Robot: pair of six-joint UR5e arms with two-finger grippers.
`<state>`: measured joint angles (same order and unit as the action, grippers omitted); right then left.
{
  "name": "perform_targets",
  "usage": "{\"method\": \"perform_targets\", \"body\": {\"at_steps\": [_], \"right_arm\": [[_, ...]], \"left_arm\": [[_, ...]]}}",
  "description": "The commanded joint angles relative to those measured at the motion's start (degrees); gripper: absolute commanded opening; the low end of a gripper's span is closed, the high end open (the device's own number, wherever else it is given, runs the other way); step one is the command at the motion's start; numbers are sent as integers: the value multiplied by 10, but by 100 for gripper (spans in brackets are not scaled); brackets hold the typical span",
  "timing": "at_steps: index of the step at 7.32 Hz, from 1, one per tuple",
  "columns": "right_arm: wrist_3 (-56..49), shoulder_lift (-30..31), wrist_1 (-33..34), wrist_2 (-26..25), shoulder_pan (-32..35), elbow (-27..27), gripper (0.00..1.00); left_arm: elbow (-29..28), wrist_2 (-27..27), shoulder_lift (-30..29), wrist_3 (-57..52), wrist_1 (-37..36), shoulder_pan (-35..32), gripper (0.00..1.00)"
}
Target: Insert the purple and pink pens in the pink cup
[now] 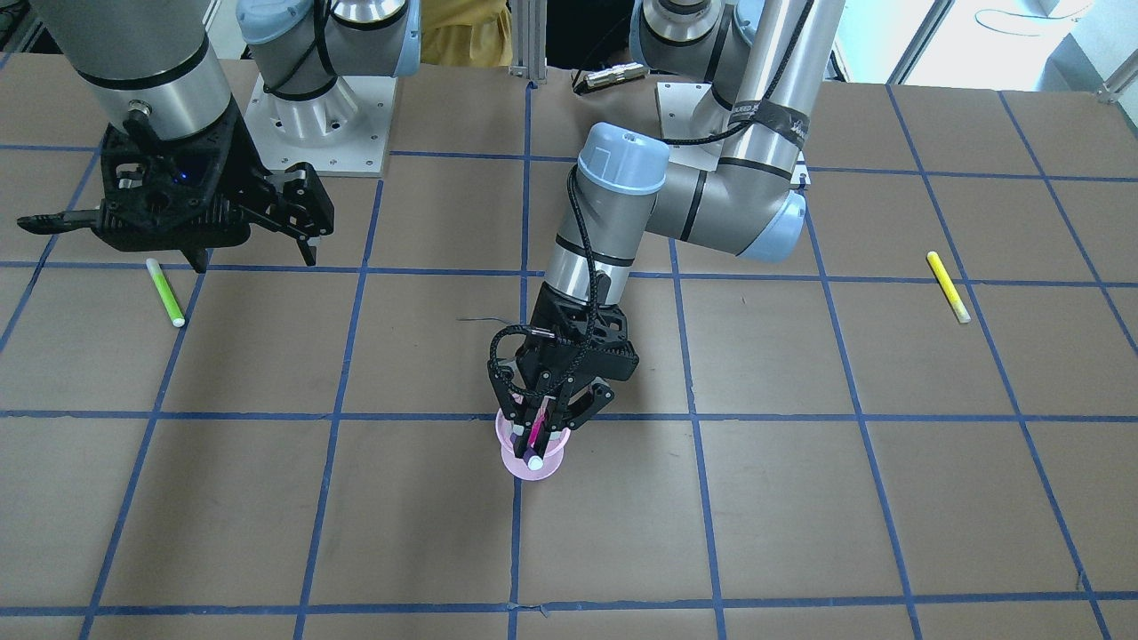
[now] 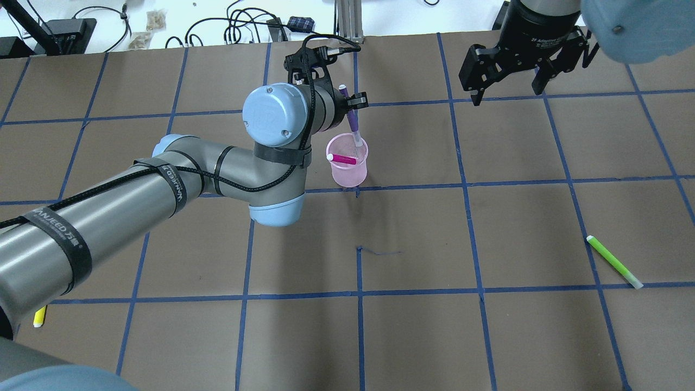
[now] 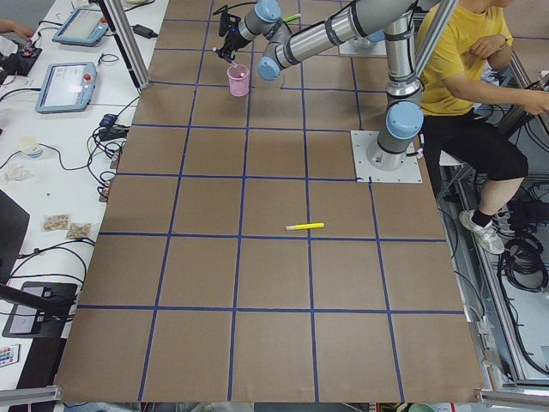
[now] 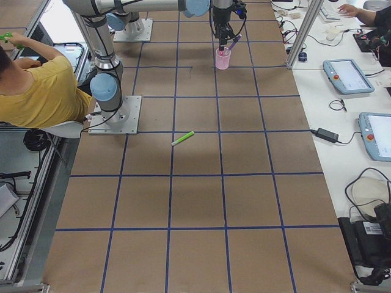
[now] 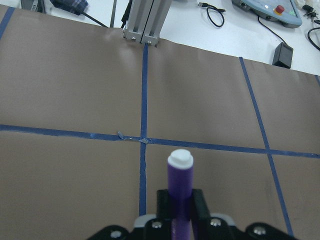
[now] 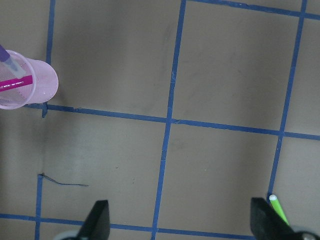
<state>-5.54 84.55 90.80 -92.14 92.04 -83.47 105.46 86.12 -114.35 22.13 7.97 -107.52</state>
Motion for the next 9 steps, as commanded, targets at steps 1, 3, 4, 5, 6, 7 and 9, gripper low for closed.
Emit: {"method": "perform_targets", "body": {"at_steps": [1, 3, 4, 5, 6, 7, 9], "right_arm": [[0, 0, -1, 0, 0, 0, 100], [1, 0, -2, 0, -1, 0, 100], [0, 0, -2, 0, -1, 0, 100], [0, 0, -1, 1, -1, 0, 100], [0, 0, -2, 0, -1, 0, 100], [0, 0, -2, 0, -1, 0, 100], [0, 0, -2, 0, -1, 0, 100]], "left_arm": [[32, 4, 5, -3, -17, -1, 2], [39, 5, 4, -11, -28, -1, 7], [40, 20, 3, -12, -28, -1, 49], [40, 40, 3, -17, -29, -1, 84], [39, 39, 4, -18, -26, -1, 94], [38, 41, 6, -24, -18, -1, 95], [5, 39, 39, -24, 96, 0, 100]]}}
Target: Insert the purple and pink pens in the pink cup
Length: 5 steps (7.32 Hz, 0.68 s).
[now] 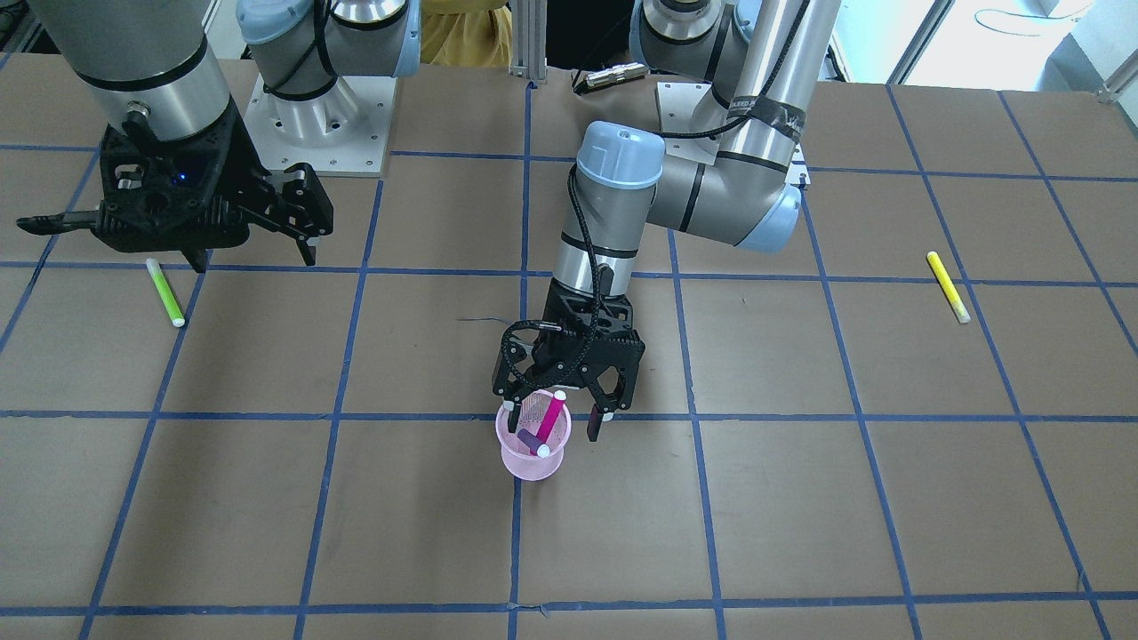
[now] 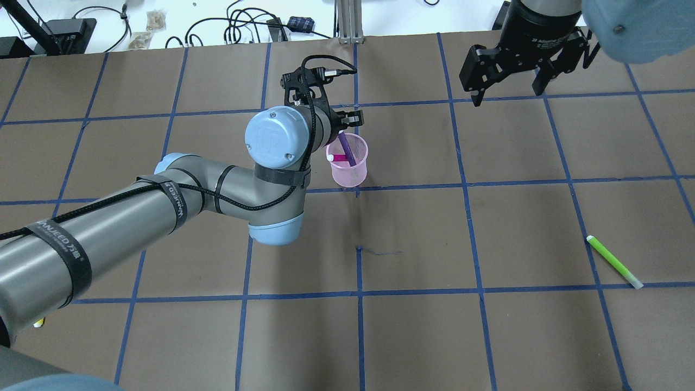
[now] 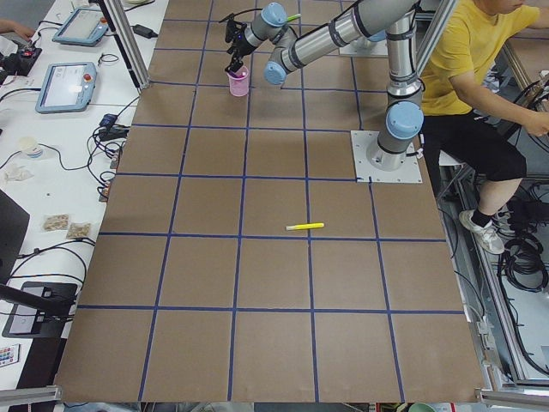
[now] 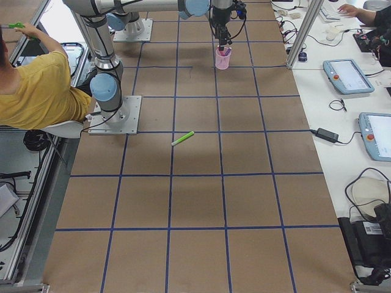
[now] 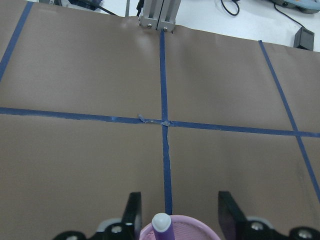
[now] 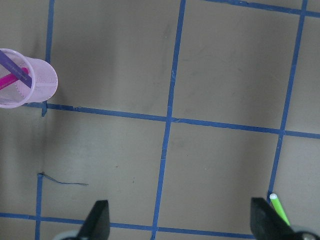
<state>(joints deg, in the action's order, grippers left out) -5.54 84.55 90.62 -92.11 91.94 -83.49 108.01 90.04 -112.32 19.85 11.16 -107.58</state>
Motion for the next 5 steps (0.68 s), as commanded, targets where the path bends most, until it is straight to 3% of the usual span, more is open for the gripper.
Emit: {"method": "perform_targets", "body": {"at_steps": [1, 2, 3, 5], "right_arm": [[0, 0, 0, 0, 0, 0, 100], [0, -1, 0, 0, 0, 0, 100], [0, -1, 0, 0, 0, 0, 100], [0, -1, 1, 0, 0, 0, 100]], "left_arm": [[-58, 0, 41, -3, 172, 3, 100], [-118, -7, 61, -49, 379, 28, 100], [-164, -16, 80, -86, 506, 47, 100], [-178, -7, 138, -146, 628, 87, 100]]}}
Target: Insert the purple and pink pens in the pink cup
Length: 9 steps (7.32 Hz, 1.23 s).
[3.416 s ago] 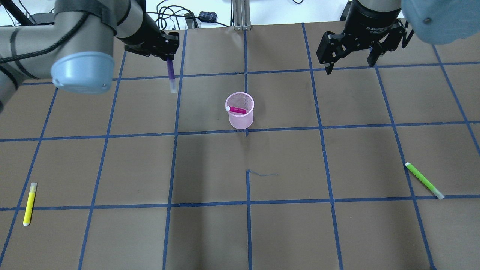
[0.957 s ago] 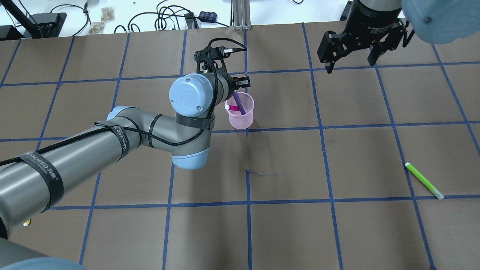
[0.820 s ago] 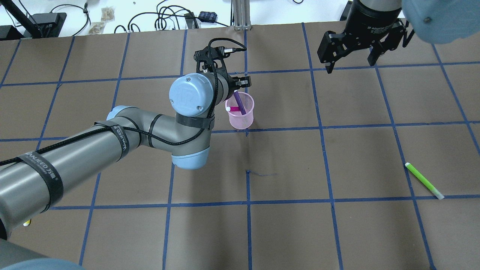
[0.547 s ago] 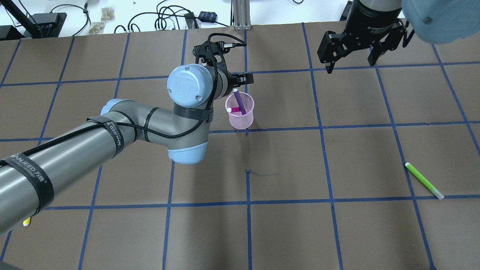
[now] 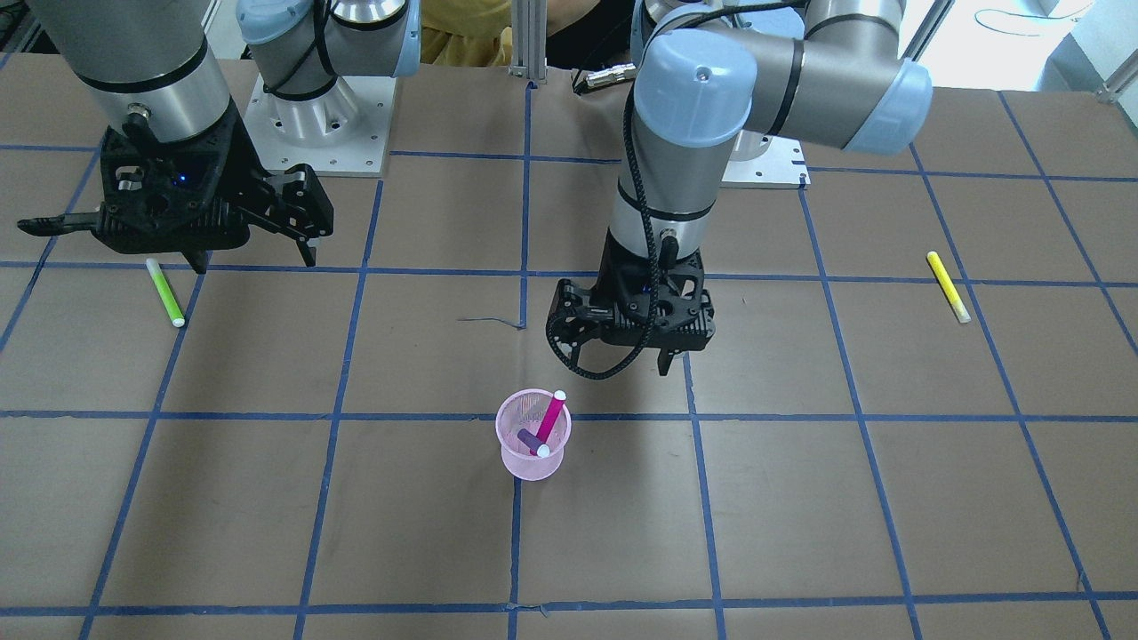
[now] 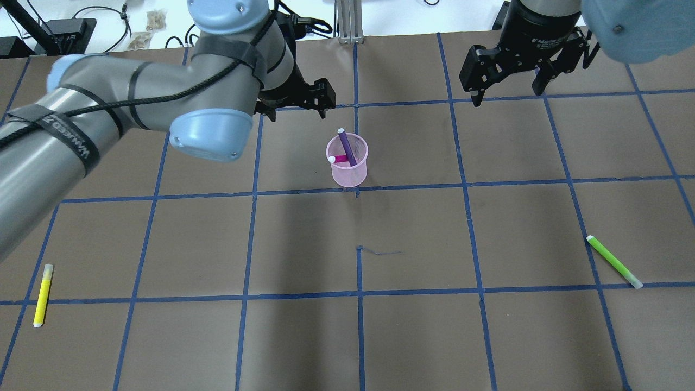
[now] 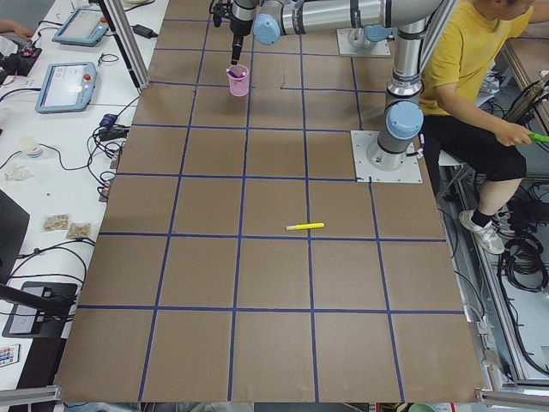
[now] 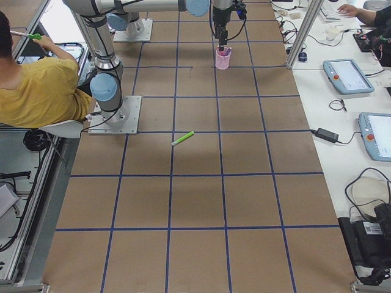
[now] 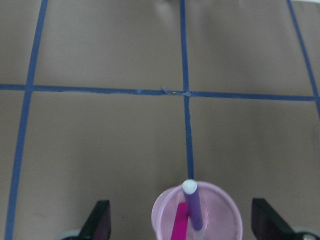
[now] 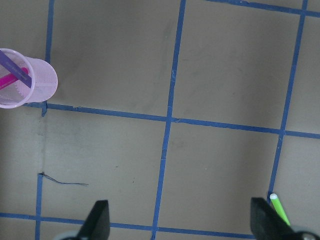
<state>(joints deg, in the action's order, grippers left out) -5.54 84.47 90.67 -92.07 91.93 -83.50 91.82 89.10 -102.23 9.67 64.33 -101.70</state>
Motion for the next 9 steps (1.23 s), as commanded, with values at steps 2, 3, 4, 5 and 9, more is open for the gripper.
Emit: {"method": "perform_targets", "body": {"at_steps": [2, 3, 4, 5, 9], "right_arm": [[0, 0, 1, 0, -1, 0, 100], [0, 0, 1, 0, 0, 0, 100], [0, 1, 1, 0, 0, 0, 100], [0, 1, 1, 1, 0, 0, 100], [1, 0, 0, 1, 0, 0, 100]], "left_arm": [[-20, -2, 102, -100, 212, 87, 100], [-20, -2, 126, -111, 246, 104, 100], [-20, 0, 142, -147, 270, 121, 100], [-20, 2, 162, -168, 292, 130, 100], [-9, 62, 172, -171, 308, 138, 100]]}}
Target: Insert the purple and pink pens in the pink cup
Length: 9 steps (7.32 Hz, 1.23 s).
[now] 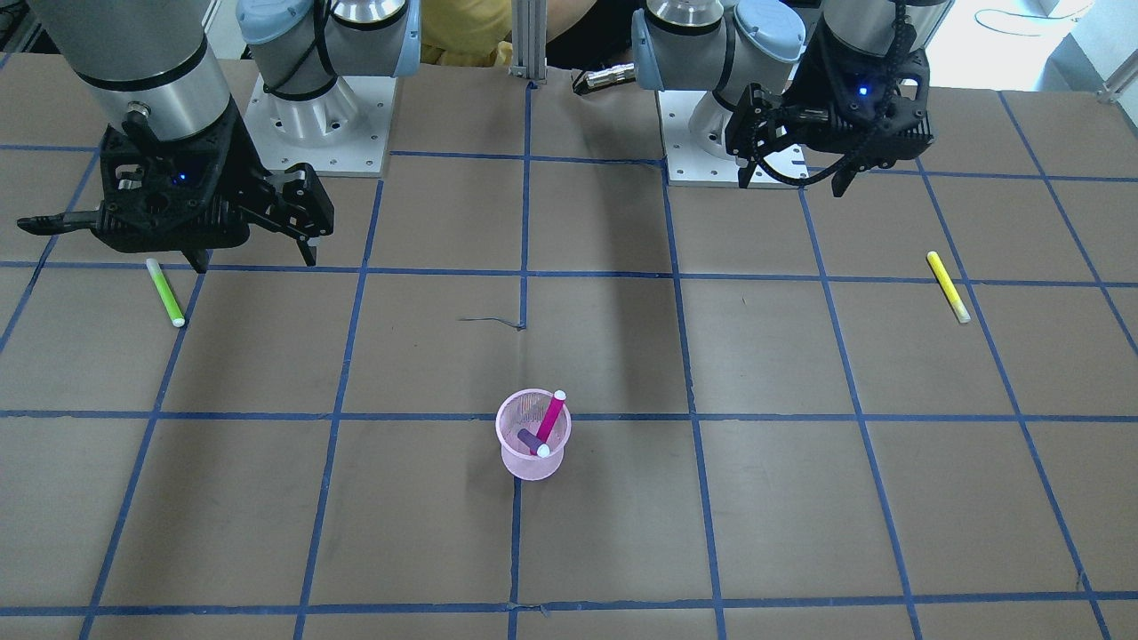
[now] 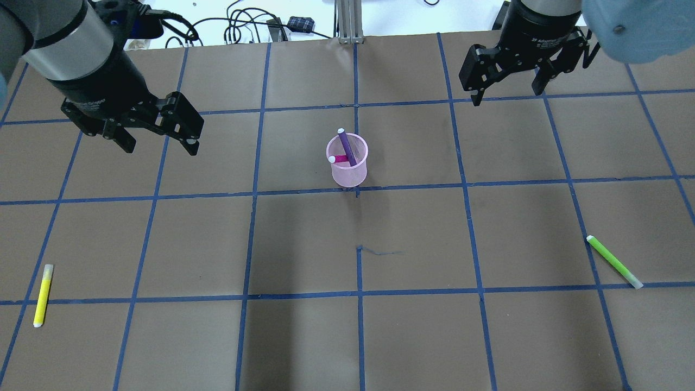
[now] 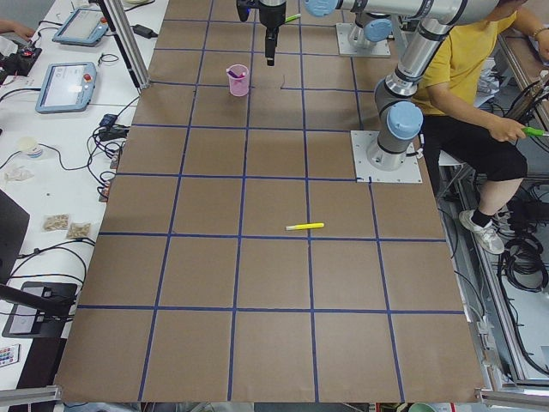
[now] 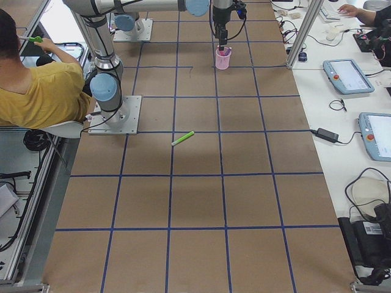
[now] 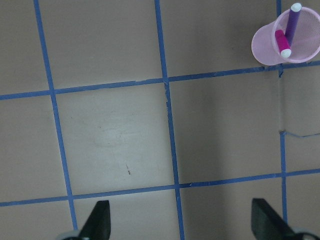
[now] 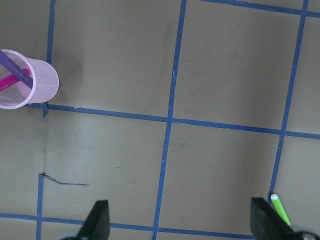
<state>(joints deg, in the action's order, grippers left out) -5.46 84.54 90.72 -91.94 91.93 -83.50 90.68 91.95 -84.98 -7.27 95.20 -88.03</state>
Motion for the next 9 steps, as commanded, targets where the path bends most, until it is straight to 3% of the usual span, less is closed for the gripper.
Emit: {"method": "perform_targets", "body": {"at_steps": [1, 3, 5, 9], "right_arm": [[0, -1, 0, 0, 0, 0, 100], [0, -1, -1, 0, 0, 0, 100], [0, -1, -1, 0, 0, 0, 100], [0, -2, -1, 0, 0, 0, 100]], "left_arm": [[1, 27, -10, 1, -5, 2, 100], [-13, 10, -40, 15, -75, 0, 100], [-44, -28, -76, 14, -76, -2, 100], [-74, -34, -105, 13, -59, 0, 100]]}}
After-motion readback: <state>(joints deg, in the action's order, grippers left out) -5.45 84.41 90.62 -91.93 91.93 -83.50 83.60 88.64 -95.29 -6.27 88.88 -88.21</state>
